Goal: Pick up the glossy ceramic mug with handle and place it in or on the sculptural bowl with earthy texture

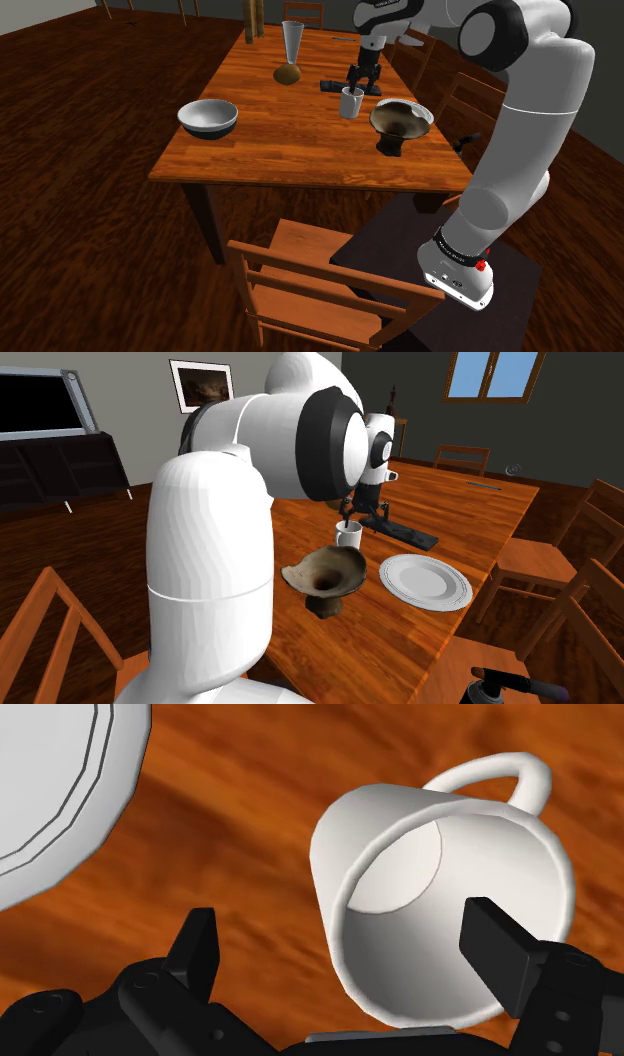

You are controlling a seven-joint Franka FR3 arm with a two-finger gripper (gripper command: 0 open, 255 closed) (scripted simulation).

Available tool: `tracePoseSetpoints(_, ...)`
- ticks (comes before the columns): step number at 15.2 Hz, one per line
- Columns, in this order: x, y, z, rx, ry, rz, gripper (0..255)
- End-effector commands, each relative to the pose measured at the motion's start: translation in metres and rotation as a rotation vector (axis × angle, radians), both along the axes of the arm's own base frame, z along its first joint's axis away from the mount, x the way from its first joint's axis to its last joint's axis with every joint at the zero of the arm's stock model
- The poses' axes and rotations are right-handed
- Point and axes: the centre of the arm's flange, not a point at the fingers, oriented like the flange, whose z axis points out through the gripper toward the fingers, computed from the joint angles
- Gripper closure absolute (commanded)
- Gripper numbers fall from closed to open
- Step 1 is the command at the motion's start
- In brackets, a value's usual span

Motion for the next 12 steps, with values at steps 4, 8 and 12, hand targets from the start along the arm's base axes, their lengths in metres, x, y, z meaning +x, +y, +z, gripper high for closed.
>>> tracePoseSetpoints(4,0.0,0.001,-0.023,0.0,0.0,0.0,0)
tracePoseSetpoints(8,0.0,0.001,-0.023,0.0,0.0,0.0,0)
tracePoseSetpoints(12,0.0,0.001,-0.023,0.0,0.0,0.0,255)
